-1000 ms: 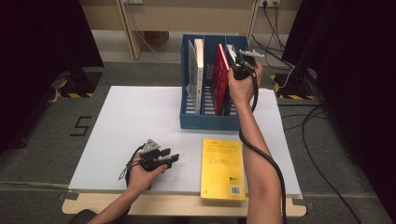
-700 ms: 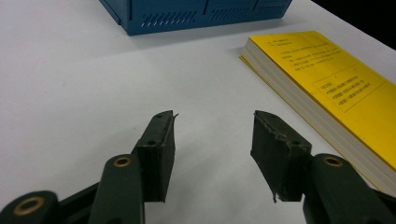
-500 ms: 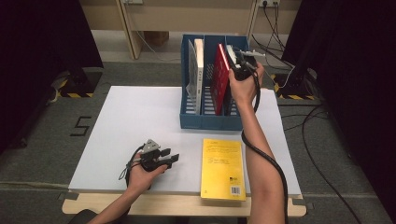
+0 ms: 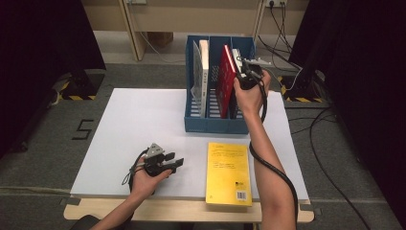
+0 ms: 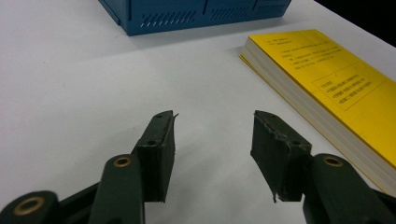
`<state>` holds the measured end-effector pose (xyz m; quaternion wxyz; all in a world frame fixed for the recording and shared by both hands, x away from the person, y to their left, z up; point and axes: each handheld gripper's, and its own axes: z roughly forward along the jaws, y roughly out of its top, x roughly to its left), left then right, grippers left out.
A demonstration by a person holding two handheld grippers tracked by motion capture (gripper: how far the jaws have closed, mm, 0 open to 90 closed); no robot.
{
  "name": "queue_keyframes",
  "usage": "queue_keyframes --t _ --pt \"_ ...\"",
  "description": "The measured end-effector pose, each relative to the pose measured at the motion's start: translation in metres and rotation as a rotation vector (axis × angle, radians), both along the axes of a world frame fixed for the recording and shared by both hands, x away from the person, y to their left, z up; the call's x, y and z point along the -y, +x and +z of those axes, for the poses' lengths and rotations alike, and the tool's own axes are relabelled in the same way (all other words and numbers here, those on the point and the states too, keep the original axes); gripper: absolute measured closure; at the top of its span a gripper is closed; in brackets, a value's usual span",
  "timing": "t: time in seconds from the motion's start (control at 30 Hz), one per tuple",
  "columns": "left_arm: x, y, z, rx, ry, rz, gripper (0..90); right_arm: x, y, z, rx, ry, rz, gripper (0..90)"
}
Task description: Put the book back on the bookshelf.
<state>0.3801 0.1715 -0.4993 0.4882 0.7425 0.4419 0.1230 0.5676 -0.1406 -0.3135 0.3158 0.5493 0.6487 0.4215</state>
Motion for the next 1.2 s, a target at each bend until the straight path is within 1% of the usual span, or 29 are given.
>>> queue_keyframes --t 0.13,0.3,0.43,0.47,0.53,0.67,0.83,0.97,1.1,1.2 --pt "-0.0004 -0.0002 0.0002 -0.003 -0.001 0.003 48.7 -0.0011 -0.0015 -0.0009 0.0 -0.002 -0.006 72.6" --pt "-0.0007 -0.0003 0.0001 -0.003 -0.005 0.003 48.7 -0.0025 -0.0035 -0.0013 -0.012 0.003 -0.006 70.6" --pt "-0.0008 -0.0004 0.0 -0.002 -0.005 0.003 48.7 -0.0027 -0.0058 -0.0048 -0.028 0.002 -0.015 69.4" --pt "-0.0007 -0.0006 0.0002 -0.003 0.0 0.003 48.7 -0.0023 -0.0064 -0.0087 -0.043 0.011 -0.016 69.0" --pt "-0.0004 -0.0006 0.0002 -0.003 0.0 0.002 48.7 -0.0012 -0.0068 -0.0102 -0.044 0.011 -0.013 68.7" --pt "-0.0003 -0.0002 0.0 -0.004 0.003 0.001 48.7 -0.0004 -0.0066 -0.0098 -0.061 0.02 -0.015 68.7" --pt "-0.0005 0.0 -0.0001 -0.004 0.0 0.001 48.7 -0.0006 -0.006 -0.0095 -0.087 0.014 -0.013 69.2" --pt "-0.0004 -0.0002 0.0 -0.005 0.003 0.001 48.7 -0.0023 -0.0037 -0.0074 -0.109 -0.005 -0.014 70.3" --pt "-0.0004 0.0 -0.0002 -0.005 0.0 0.0 48.7 -0.0022 -0.0025 -0.0069 -0.13 0.009 -0.008 70.7" --pt "-0.0003 -0.0002 0.0 -0.005 0.002 -0.001 48.7 -0.0017 -0.0026 -0.0066 -0.133 0.014 -0.01 70.1"
